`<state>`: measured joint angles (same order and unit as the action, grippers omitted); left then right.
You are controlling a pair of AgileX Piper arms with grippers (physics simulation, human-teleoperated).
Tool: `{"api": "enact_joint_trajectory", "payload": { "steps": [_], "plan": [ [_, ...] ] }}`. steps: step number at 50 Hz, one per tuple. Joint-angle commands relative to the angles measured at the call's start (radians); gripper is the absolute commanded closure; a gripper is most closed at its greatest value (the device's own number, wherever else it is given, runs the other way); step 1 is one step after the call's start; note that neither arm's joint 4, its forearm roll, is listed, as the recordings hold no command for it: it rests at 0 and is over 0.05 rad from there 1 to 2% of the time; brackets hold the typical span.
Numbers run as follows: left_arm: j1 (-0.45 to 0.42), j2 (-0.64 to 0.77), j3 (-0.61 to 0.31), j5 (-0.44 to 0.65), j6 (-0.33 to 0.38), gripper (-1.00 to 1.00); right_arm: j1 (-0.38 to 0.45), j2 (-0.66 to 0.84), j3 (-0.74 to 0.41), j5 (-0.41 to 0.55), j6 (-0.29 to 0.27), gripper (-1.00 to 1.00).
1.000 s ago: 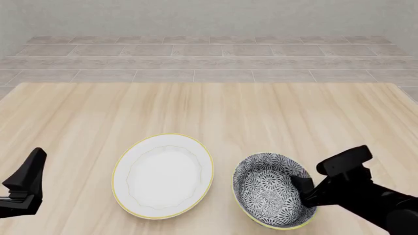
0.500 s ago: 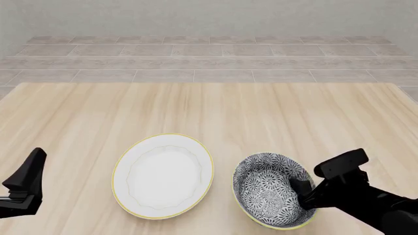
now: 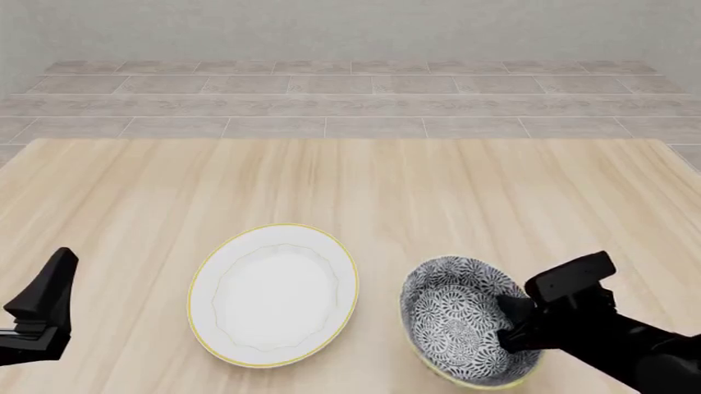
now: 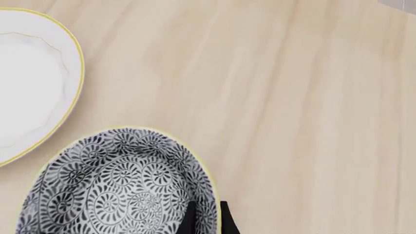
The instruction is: Put the bowl on the plate.
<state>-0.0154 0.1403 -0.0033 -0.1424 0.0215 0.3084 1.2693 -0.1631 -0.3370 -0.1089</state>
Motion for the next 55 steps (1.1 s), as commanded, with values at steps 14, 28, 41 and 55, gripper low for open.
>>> {"api": "enact_joint_trajectory", "payload": {
  "steps": [14, 28, 41, 55],
  "plan": [
    [0.002, -0.018, -0.001, 0.016, -0.001, -1.00, -0.032, -0.101, -0.006, 0.068, -0.012, 1.00],
    [0.003, -0.023, 0.000, 0.018, -0.003, -1.00, -0.039, -0.134, -0.032, 0.125, 0.034, 1.00],
    [0.003, -0.014, 0.001, 0.010, -0.003, -1.00, 0.010, -0.184, -0.065, 0.201, 0.147, 1.00],
    [0.001, -0.010, 0.002, 0.009, -0.003, -1.00, -0.014, -0.242, -0.111, 0.282, 0.151, 1.00]
  ]
}}
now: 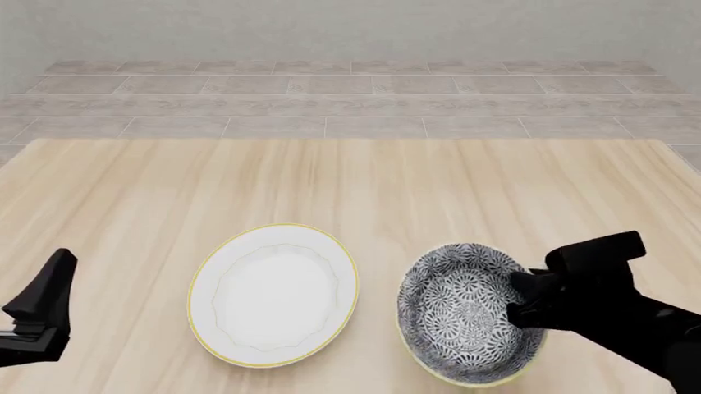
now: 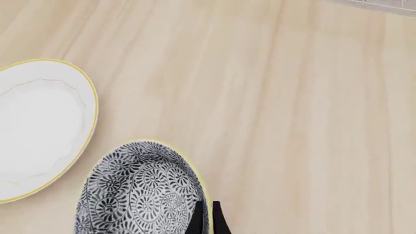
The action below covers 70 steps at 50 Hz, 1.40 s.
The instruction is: Put the bowl on the plate.
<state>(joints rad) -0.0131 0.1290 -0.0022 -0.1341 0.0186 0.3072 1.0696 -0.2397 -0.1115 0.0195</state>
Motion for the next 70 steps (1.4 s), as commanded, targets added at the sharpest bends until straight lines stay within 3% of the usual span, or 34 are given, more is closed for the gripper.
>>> {"api": "enact_joint_trajectory", "payload": {
  "steps": [1, 8, 14, 19, 39, 44, 47, 70],
  "plan": [
    [-0.002, 0.001, 0.000, 0.001, 0.000, -1.00, -0.014, -0.043, -0.037, 0.060, 0.027, 1.00],
    [-0.001, 0.002, 0.001, -0.002, 0.000, -1.00, -0.027, -0.052, -0.053, 0.078, 0.024, 1.00],
    [-0.001, 0.000, 0.000, 0.000, -0.001, -1.00, -0.031, -0.068, -0.085, 0.112, 0.049, 1.00],
    [-0.001, 0.000, 0.000, -0.001, -0.001, -1.00, -0.025, -0.060, -0.105, 0.124, 0.104, 1.00],
    [0.002, 0.006, 0.000, -0.014, -0.001, -1.00, -0.017, -0.102, -0.216, 0.226, 0.178, 1.00],
    [0.001, 0.006, 0.000, -0.016, -0.003, -1.00, 0.003, -0.099, -0.233, 0.241, 0.219, 1.00],
    [0.000, 0.009, 0.000, -0.020, -0.003, -1.00, 0.033, -0.090, -0.249, 0.254, 0.281, 1.00],
    [0.005, 0.014, -0.002, -0.028, -0.007, -1.00, 0.117, -0.018, -0.415, 0.354, 0.323, 1.00]
  ]
}}
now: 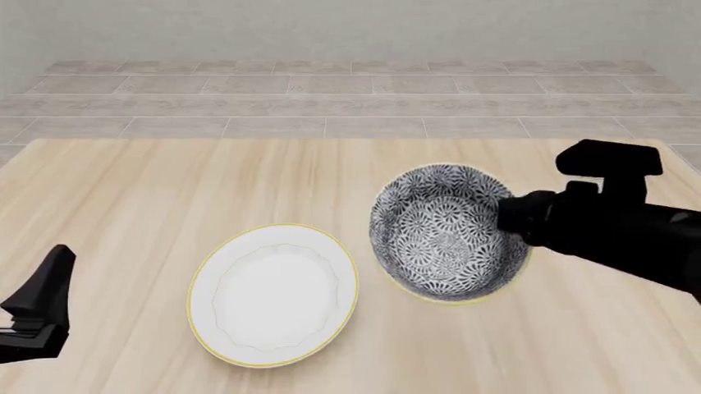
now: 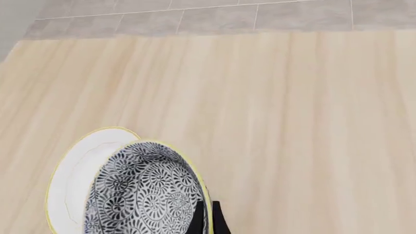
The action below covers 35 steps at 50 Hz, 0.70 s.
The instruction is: Put the bowl on the plate.
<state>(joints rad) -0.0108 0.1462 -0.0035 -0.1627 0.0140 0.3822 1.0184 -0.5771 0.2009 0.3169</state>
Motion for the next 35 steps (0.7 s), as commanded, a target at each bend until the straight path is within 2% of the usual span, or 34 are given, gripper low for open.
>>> {"api": "enact_joint_trajectory", "payload": {
  "steps": [1, 24, 28, 35],
  "plan": [
    [0.003, -0.006, -0.001, 0.003, -0.002, -1.00, 0.055, 0.046, -0.094, 0.053, 0.029, 1.00],
    [0.004, -0.038, -0.007, 0.036, -0.005, -1.00, 0.128, 0.139, -0.184, 0.075, 0.094, 1.00],
    [0.005, -0.042, -0.011, 0.045, -0.005, -1.00, 0.153, 0.161, -0.191, 0.066, 0.128, 1.00],
    [0.005, -0.064, -0.016, 0.071, -0.004, -1.00, 0.169, 0.193, -0.205, 0.051, 0.154, 1.00]
  ]
}}
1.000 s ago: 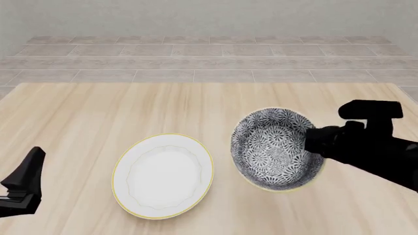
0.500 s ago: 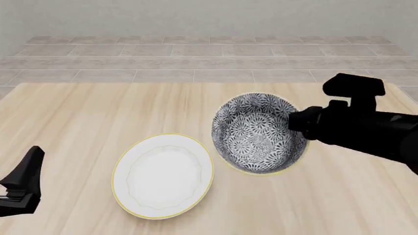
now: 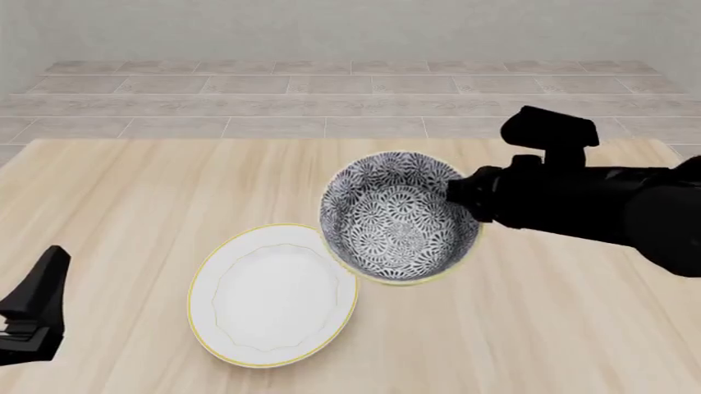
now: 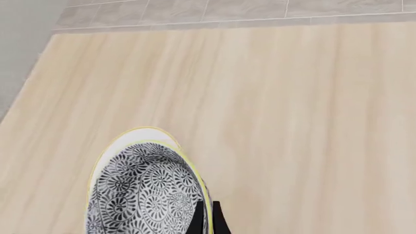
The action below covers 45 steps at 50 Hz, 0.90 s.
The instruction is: Put the bowl on the plate.
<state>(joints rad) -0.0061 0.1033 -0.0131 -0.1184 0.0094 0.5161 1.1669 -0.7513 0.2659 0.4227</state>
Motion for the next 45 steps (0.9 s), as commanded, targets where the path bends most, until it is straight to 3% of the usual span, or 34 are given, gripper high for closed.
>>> {"api": "enact_joint_trajectory", "payload": {
  "steps": [1, 45],
  "plan": [
    [0.001, -0.023, -0.007, 0.030, 0.001, -1.00, 0.038, 0.050, -0.034, -0.016, 0.053, 1.00],
    [0.008, -0.038, -0.011, 0.037, 0.001, -1.00, 0.136, 0.263, -0.172, -0.096, 0.113, 1.00]
  ]
}}
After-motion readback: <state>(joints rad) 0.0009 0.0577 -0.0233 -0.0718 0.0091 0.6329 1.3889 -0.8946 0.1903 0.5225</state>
